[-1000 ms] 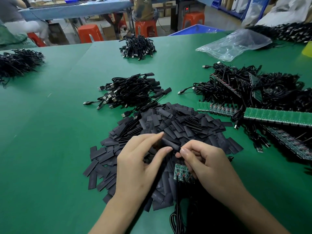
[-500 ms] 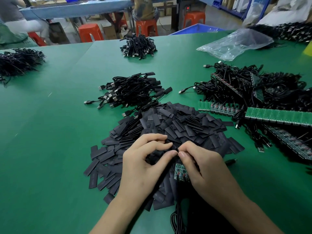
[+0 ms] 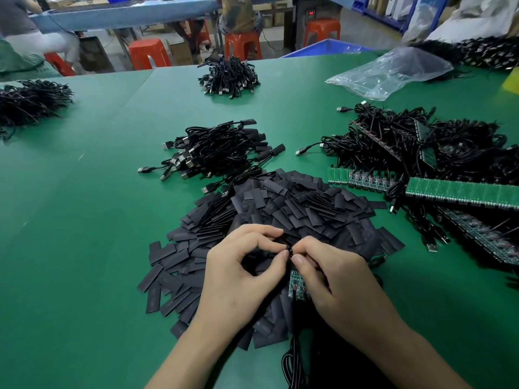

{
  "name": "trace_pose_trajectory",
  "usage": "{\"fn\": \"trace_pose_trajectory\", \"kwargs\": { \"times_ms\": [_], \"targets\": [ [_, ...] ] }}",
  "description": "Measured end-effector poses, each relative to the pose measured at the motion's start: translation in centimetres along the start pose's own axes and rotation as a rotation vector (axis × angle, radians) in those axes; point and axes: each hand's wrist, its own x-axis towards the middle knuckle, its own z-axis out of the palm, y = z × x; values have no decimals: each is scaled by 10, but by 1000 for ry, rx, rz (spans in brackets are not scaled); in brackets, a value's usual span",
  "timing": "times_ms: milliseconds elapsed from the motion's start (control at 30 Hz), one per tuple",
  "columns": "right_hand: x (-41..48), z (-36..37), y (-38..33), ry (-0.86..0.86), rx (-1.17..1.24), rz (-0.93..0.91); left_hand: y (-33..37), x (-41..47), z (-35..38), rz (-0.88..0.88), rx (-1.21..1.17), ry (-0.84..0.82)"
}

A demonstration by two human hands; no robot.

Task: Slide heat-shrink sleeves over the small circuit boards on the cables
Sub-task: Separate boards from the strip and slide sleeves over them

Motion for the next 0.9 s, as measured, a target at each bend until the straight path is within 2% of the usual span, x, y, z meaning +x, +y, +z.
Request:
{"fn": "trace_pose_trajectory", "kwargs": {
  "times_ms": [500, 667, 900],
  "targets": [
    [0, 3, -3, -48, -89, -65, -1, -6, 7, -30, 127, 102],
    [0, 4, 3, 28, 13, 15, -8, 1, -4, -84, 57, 203],
    [3, 0, 1, 137, 194, 86, -11, 1, -2, -156, -23, 163]
  ]
}}
